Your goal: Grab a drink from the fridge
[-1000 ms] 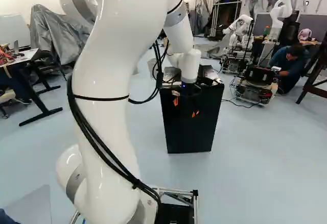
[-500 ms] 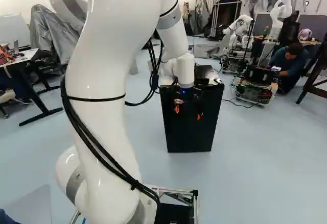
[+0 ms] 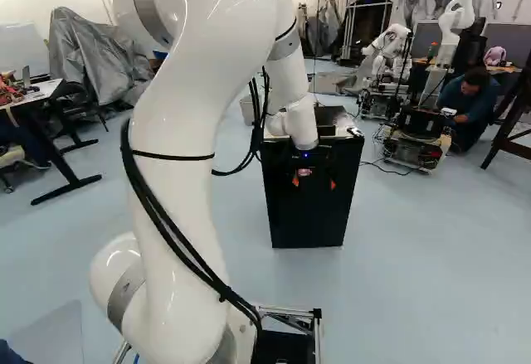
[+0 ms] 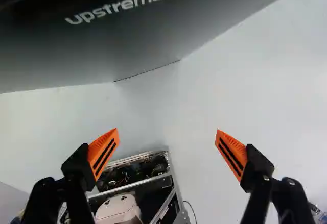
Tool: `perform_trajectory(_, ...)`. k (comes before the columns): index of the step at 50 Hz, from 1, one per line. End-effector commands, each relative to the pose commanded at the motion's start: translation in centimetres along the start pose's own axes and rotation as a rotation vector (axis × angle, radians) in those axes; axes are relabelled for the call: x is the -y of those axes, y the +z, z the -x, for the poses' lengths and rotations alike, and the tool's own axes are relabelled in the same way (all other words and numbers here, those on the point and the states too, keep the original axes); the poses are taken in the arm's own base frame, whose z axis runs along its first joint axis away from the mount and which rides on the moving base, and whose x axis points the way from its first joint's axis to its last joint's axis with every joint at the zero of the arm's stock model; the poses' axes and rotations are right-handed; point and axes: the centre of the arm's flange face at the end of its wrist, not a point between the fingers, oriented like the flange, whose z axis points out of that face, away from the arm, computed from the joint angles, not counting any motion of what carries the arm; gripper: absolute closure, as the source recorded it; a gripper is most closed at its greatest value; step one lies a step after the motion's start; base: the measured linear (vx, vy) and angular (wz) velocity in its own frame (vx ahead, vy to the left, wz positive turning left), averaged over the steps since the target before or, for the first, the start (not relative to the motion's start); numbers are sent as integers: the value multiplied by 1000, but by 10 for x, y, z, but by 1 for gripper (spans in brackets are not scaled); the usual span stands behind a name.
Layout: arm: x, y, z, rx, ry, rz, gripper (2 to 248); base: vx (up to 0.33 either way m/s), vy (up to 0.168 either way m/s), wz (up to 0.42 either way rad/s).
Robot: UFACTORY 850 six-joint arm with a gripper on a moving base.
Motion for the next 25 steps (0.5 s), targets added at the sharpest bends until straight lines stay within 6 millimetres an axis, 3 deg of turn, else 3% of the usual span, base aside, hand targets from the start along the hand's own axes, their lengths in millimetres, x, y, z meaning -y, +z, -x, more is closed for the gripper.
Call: perform_trajectory(25,13,-1,-10,-122,-73,-7,3,0,0,0)
